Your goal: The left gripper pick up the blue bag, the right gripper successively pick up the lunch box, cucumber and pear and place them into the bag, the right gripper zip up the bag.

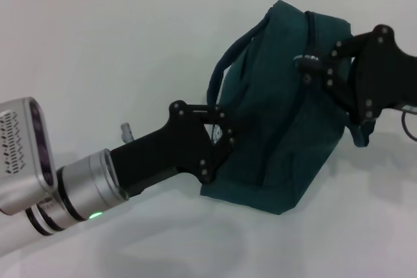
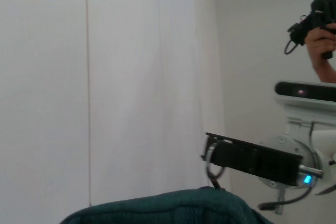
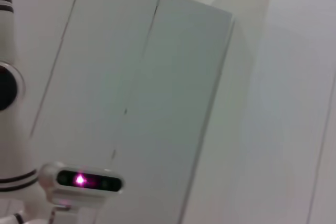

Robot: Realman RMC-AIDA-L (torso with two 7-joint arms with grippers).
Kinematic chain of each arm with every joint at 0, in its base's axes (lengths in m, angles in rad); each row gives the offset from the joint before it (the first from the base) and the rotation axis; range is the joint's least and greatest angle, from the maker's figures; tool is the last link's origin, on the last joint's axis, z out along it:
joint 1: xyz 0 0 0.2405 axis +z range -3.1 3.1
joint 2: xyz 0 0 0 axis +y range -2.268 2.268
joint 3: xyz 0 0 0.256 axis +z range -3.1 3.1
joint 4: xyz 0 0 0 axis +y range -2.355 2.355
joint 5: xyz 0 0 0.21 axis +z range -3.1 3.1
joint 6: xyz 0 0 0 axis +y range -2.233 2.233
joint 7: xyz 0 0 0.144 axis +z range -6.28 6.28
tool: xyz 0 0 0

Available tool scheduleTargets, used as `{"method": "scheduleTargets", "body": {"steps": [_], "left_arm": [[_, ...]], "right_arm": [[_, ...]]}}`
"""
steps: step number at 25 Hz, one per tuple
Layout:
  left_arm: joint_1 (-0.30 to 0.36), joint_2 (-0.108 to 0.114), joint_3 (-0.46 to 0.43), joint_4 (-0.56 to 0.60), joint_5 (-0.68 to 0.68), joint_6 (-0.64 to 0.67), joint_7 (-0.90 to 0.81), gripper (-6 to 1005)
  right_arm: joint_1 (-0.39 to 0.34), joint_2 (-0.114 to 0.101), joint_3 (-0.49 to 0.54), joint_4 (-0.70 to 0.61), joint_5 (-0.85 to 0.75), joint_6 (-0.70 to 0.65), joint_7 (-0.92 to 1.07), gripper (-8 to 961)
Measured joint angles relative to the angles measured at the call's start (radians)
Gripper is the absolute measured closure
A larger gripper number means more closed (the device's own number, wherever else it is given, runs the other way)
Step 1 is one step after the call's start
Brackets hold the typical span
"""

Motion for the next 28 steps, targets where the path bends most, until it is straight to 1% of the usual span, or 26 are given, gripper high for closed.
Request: {"method": "scheduleTargets", "body": {"steps": [2, 3, 6, 9, 12, 15, 20, 28], "left_arm": [[0.001, 0.001, 0.000, 0.000, -0.003, 0.002, 0.001, 921], [0.007, 0.006, 0.000, 0.002, -0.006, 0.014, 0.006, 946], [0.032, 0.010, 0.003, 0.031, -0.003, 0.026, 0.014, 946], [0.076, 0.012, 0.006, 0.089, 0.018, 0.026, 0.024, 946], [0.098, 0.012, 0.008, 0.111, 0.043, 0.021, 0.048, 946], [0.106, 0.013, 0.008, 0.112, 0.048, 0.019, 0.061, 946], [0.109, 0.015, 0.008, 0.111, 0.049, 0.012, 0.077, 946], [0.115, 0.022, 0.008, 0.113, 0.050, 0.003, 0.079, 946]], "right_arm": [[0.002, 0.000, -0.013, 0.002, 0.000, -0.031, 0.000, 933], [0.002, 0.000, -0.013, 0.002, 0.000, -0.031, 0.000, 933], [0.002, -0.001, -0.009, 0.004, 0.003, -0.062, 0.003, 933], [0.002, -0.001, -0.001, 0.015, 0.009, -0.041, 0.004, 933], [0.002, -0.001, -0.001, 0.026, 0.012, -0.014, 0.005, 933], [0.000, -0.001, -0.001, 0.040, 0.034, 0.010, 0.005, 933], [-0.006, -0.002, 0.001, 0.062, 0.077, 0.011, 0.000, 933], [-0.013, -0.001, 0.050, 0.109, 0.102, 0.007, -0.001, 933]]}}
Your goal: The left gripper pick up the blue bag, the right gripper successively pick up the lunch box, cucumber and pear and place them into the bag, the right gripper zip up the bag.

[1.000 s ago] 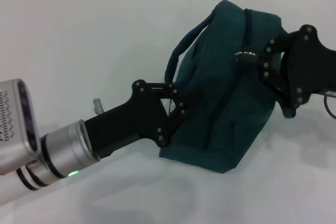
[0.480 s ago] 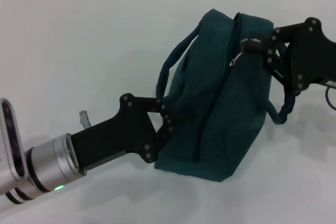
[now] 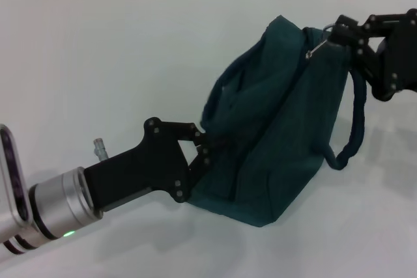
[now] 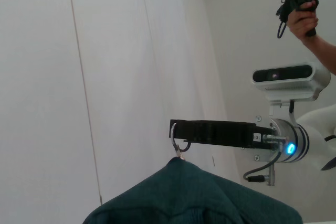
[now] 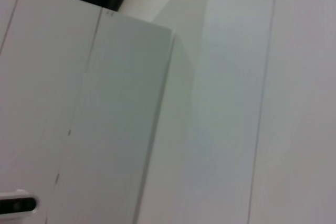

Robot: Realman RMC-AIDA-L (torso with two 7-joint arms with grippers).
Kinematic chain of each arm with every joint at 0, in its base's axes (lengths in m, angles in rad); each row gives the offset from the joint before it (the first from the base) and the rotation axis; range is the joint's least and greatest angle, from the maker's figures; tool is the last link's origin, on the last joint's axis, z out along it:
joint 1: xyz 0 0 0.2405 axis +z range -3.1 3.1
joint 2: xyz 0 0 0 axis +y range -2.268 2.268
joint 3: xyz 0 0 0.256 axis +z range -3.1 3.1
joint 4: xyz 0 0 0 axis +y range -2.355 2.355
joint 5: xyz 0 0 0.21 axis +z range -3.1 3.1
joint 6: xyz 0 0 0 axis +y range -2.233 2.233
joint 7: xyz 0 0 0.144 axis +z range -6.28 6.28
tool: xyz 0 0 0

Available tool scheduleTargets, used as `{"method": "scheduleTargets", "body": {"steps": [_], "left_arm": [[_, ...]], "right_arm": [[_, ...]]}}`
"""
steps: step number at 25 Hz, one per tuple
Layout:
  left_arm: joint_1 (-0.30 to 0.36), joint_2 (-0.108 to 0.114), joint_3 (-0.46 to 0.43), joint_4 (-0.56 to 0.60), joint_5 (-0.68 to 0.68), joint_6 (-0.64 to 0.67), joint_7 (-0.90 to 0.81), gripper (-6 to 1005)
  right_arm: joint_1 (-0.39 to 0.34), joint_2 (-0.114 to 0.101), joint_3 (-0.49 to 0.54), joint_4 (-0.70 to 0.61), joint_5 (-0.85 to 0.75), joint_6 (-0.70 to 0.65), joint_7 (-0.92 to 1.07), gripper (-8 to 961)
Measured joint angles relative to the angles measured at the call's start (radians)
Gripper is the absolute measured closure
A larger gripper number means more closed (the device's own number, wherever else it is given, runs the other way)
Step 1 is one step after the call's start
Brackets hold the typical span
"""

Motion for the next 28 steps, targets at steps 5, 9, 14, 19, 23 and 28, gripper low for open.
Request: {"method": "scheduleTargets", "body": {"steps": [5, 9, 14, 19, 23, 28], "left_arm": [[0.006, 0.005, 0.001, 0.002, 0.009, 0.000, 0.000, 945], [0.008, 0.011, 0.001, 0.013, 0.048, 0.002, 0.000, 945], [0.017, 0.010, 0.002, 0.033, 0.094, 0.005, -0.002, 945], [0.026, 0.006, -0.004, 0.036, 0.103, 0.005, -0.003, 945], [0.052, -0.006, -0.011, 0.032, 0.034, 0.012, -0.008, 945], [0.057, -0.009, -0.011, 0.020, -0.021, 0.019, -0.009, 932]], "right_arm": [[-0.009, -0.002, 0.005, 0.011, 0.009, 0.022, 0.000, 933], [-0.010, -0.003, 0.007, 0.021, 0.010, 0.057, 0.001, 933], [-0.010, -0.003, 0.014, 0.040, 0.012, 0.080, 0.000, 933], [-0.011, -0.002, 0.015, 0.042, 0.014, 0.077, -0.002, 933], [-0.009, 0.000, 0.010, 0.042, 0.014, 0.072, -0.015, 933], [0.000, 0.001, 0.007, 0.042, 0.013, 0.071, -0.036, 933]]}}
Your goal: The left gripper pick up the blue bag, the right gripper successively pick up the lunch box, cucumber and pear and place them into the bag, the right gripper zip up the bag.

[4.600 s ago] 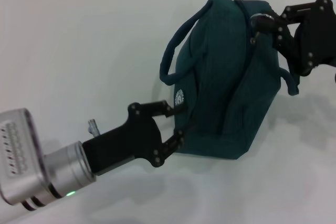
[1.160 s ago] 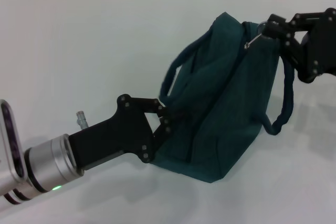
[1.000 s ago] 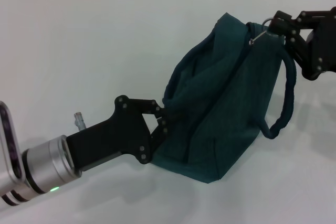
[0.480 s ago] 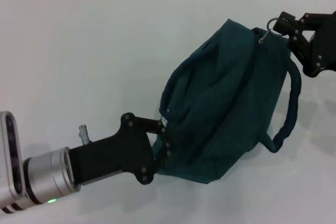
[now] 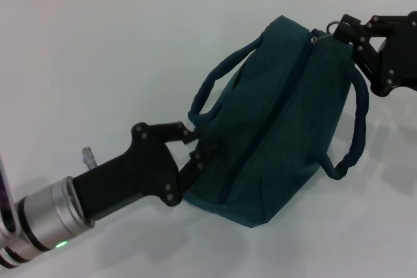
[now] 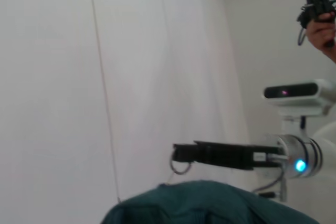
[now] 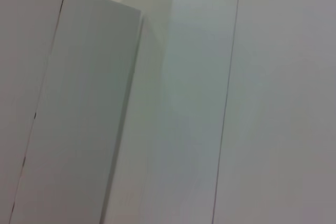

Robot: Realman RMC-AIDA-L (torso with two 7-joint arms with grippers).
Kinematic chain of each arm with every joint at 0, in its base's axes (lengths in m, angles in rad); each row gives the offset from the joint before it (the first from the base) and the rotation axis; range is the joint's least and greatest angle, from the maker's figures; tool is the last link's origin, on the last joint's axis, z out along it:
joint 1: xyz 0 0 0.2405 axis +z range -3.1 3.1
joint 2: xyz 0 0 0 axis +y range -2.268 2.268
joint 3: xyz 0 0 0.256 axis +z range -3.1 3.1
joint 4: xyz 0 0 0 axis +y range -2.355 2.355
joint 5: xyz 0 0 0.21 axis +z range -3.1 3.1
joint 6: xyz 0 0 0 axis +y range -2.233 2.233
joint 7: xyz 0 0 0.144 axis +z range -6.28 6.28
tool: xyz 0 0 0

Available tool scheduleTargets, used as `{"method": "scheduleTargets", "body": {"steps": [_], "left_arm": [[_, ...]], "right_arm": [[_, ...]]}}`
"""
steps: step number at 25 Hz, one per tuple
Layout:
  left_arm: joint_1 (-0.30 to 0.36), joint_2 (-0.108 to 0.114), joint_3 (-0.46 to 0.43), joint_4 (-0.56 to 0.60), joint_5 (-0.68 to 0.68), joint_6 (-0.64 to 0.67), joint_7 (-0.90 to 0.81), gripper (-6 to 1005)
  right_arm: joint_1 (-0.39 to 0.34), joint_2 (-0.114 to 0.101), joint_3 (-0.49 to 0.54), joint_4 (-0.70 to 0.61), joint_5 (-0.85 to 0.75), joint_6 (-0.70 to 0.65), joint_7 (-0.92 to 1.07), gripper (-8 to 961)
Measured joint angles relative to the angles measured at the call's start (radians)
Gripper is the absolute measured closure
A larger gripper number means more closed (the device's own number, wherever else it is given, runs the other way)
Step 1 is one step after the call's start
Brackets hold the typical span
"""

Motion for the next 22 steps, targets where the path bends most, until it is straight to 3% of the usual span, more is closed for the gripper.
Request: {"method": "scheduleTargets", "body": {"steps": [5, 8, 14, 18, 22], "left_arm": [[0.010, -0.003, 0.004, -0.005, -0.042, 0.037, -0.005, 806], [0.001, 0.001, 0.002, 0.010, -0.043, 0.063, -0.093, 710], [-0.040, 0.017, 0.001, 0.168, -0.033, 0.049, -0.437, 463], [-0.099, 0.036, 0.001, 0.258, -0.031, -0.027, -0.672, 277], [-0.169, 0.049, 0.003, 0.277, -0.021, -0.151, -0.859, 218]], "right_arm": [[0.008, 0.001, -0.001, 0.000, 0.000, 0.008, -0.019, 933], [0.014, 0.002, -0.001, 0.001, -0.001, 0.009, -0.020, 933], [0.018, 0.002, -0.001, 0.004, -0.005, 0.010, -0.029, 932], [0.019, 0.003, -0.001, 0.011, -0.005, 0.005, -0.049, 932], [0.031, 0.003, -0.001, 0.032, -0.005, 0.002, -0.070, 932]]}}
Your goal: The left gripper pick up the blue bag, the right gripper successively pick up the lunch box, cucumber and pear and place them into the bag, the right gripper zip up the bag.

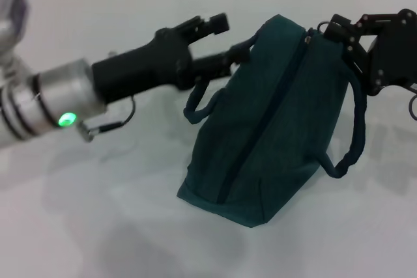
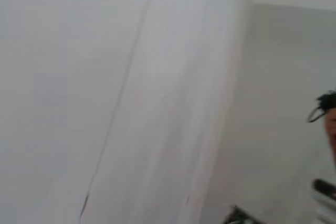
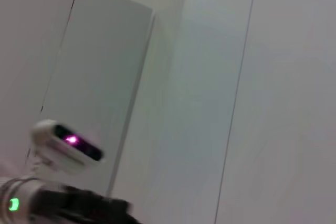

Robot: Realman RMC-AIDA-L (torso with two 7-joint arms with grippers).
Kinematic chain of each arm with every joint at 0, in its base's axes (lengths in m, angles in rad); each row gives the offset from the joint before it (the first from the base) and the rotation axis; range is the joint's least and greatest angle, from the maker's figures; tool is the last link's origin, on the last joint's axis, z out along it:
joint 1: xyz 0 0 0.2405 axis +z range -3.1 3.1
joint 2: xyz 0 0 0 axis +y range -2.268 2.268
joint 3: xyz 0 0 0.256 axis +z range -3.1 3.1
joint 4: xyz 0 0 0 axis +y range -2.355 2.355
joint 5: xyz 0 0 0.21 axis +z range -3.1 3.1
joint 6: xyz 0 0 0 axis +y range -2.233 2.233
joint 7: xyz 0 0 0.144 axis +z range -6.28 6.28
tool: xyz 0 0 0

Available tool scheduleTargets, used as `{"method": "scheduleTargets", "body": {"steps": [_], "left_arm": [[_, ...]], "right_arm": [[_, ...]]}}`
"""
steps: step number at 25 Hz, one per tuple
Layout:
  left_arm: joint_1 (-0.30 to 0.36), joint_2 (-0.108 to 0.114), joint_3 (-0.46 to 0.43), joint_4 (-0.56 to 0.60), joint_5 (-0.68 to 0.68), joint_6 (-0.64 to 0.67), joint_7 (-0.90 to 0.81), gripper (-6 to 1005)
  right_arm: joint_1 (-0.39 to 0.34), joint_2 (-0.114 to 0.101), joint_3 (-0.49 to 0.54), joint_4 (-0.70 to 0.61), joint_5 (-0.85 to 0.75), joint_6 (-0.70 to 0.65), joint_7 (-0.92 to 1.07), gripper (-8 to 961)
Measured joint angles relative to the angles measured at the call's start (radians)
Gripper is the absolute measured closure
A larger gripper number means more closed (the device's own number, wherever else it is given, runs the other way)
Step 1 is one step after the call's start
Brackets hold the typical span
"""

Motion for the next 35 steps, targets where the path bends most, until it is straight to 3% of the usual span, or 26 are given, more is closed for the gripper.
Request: {"method": "scheduleTargets", "body": {"steps": [5, 10, 15, 26, 35], "left_arm": [[-0.080, 0.000, 0.000, 0.022, 0.083, -0.150, -0.178, 144], [-0.101, -0.014, 0.002, 0.075, 0.170, -0.224, -0.295, 121], [-0.100, -0.026, -0.001, 0.094, 0.208, -0.229, -0.310, 213], [-0.089, -0.036, 0.001, 0.095, 0.208, -0.229, -0.230, 665], [-0.074, -0.044, 0.008, 0.083, 0.203, -0.135, -0.049, 710]], "right_arm": [[0.008, 0.000, 0.000, 0.009, 0.000, -0.001, -0.015, 932], [0.010, 0.000, 0.000, 0.010, 0.000, -0.001, -0.025, 932], [0.010, -0.001, 0.000, 0.009, 0.002, -0.002, -0.026, 932], [0.010, -0.001, 0.000, 0.009, 0.003, -0.003, -0.029, 932], [0.022, 0.000, 0.009, 0.045, 0.009, 0.008, -0.028, 932]]}}
